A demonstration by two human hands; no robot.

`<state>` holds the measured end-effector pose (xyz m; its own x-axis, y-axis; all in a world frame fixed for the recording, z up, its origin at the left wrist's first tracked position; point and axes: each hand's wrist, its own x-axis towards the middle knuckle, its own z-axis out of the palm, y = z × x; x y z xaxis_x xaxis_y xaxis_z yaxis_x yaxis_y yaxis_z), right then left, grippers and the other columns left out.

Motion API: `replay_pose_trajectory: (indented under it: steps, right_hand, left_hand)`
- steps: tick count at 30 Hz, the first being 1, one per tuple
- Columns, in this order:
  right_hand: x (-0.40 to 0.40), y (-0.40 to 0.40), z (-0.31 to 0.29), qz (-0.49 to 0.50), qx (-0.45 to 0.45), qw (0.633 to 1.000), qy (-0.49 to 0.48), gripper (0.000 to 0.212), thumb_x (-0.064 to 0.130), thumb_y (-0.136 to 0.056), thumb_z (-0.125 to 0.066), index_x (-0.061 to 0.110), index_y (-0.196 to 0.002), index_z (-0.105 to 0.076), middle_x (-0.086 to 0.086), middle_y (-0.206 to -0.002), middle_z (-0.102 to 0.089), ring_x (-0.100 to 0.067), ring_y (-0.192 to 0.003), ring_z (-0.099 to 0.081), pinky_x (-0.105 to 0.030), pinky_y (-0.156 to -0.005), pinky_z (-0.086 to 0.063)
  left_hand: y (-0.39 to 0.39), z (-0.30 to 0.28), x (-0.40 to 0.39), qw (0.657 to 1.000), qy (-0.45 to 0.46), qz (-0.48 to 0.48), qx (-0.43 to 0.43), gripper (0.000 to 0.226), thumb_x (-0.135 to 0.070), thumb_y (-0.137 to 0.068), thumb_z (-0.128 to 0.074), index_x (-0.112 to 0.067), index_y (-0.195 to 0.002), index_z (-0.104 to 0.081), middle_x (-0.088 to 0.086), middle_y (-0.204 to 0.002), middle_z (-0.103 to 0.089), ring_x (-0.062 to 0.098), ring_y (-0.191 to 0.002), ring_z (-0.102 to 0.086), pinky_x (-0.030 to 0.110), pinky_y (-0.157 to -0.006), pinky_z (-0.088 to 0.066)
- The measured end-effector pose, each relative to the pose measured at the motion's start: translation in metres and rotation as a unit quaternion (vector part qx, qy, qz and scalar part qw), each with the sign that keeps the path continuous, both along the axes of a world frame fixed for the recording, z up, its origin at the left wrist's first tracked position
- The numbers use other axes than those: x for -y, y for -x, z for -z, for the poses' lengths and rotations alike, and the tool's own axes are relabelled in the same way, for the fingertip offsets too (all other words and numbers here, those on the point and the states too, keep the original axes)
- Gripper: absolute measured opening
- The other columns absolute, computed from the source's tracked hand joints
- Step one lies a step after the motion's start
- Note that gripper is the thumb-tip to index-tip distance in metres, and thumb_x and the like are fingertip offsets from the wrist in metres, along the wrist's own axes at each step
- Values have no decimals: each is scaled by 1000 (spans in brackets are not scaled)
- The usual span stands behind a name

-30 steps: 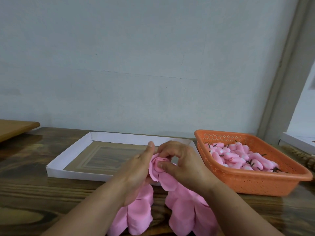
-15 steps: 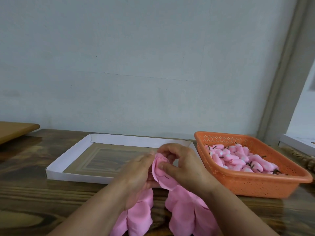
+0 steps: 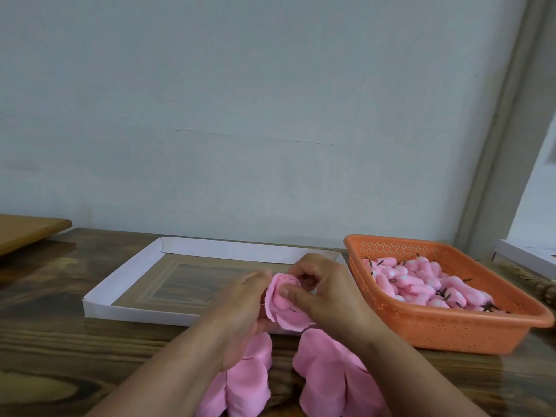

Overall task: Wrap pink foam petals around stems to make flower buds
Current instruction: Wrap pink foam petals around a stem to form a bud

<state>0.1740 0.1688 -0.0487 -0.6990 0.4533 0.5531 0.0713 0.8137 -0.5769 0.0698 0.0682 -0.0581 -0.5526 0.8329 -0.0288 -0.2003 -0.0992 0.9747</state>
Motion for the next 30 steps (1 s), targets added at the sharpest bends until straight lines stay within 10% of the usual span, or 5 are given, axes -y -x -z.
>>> replay_pose_trajectory:
  steps: [8, 16, 30]
  right_hand:
    - [-1, -1, 0, 6, 6, 1000, 5, 12, 21, -79, -69, 24, -70, -63, 10, -65, -55, -3, -62, -49, -19, -57, -40]
    - [1, -1, 1, 9, -5, 999, 46, 18, 21, -81, -69, 28, -67, -60, 17, -53, -53, 0, -52, -46, -15, -50, -38]
    - [1, -4, -1, -57, 18, 996, 68, 6, 17, -80, -70, 22, -78, -66, 7, -62, -60, -1, -54, -50, -26, -54, -46]
  left_hand:
    - [-2, -4, 3, 999, -4, 27, -19, 23, 0, -95, -47, -2, -85, -67, 13, -75, -71, 15, -62, -70, 24, -52, -54]
    - [-4, -7, 6, 998, -8, 53, -23, 22, -3, -97, -46, -1, -104, -67, 22, -93, -71, 29, -79, -68, 44, -85, -55]
    - [0, -3, 5, 998, -19, 55, -18, 20, -12, -97, -50, -3, -103, -67, 17, -90, -74, 22, -75, -72, 30, -65, -59]
